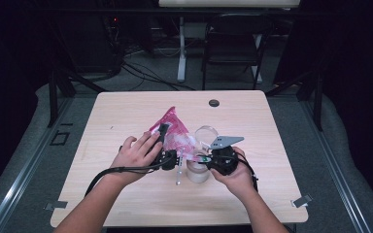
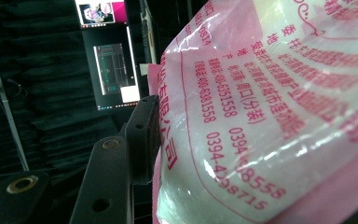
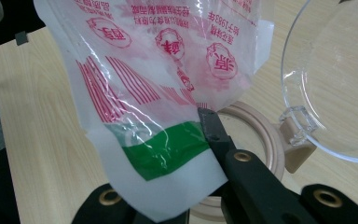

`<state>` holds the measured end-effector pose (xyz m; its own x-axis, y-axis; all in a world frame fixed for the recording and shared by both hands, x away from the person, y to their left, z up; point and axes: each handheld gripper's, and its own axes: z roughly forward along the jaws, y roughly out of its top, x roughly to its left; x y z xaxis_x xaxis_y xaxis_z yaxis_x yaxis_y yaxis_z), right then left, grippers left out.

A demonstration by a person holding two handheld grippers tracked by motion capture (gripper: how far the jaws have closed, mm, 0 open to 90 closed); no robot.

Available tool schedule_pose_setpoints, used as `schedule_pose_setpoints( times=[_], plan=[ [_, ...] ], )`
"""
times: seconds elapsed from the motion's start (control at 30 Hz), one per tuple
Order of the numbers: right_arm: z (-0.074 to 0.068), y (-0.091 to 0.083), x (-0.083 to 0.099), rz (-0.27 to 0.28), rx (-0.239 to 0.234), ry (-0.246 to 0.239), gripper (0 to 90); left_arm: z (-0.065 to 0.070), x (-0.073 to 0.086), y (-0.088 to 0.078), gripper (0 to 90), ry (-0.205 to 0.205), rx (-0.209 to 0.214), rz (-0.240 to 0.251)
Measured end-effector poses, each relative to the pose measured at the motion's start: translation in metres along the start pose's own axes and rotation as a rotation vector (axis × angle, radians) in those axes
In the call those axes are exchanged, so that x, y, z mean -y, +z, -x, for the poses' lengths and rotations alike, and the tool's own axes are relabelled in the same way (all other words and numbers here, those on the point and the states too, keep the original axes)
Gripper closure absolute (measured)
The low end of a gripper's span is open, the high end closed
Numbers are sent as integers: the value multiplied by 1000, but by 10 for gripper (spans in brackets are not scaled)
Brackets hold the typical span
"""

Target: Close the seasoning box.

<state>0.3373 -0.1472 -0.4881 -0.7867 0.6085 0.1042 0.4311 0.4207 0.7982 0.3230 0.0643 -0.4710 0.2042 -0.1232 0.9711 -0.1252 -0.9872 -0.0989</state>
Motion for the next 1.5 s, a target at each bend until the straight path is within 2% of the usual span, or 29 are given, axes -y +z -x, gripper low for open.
schedule_pose_setpoints(
  times=[0.23,0.47,0.5,0.6,0.7,0.73,1.0,1.5],
  plan=[
    [0,1,0,-14,5,-4,900,0,-1,0,586,9,13,-7],
    [1,2,1,-13,5,0,900,-2,-2,0,587,14,-3,-2],
    [1,2,1,-13,4,0,900,-1,-1,0,586,4,8,-5],
    [1,2,1,-13,5,2,900,-2,-2,0,584,9,9,-4],
    [1,3,1,-15,4,1,900,-3,-2,0,581,16,5,-5],
    [1,3,1,-16,4,1,900,-3,-2,-1,581,17,-11,-1],
    [1,4,2,-23,11,1,900,-4,-2,-1,581,18,-13,-1],
    [1,3,2,-23,17,-5,900,-3,-2,0,582,3,-5,-5]
  ],
)
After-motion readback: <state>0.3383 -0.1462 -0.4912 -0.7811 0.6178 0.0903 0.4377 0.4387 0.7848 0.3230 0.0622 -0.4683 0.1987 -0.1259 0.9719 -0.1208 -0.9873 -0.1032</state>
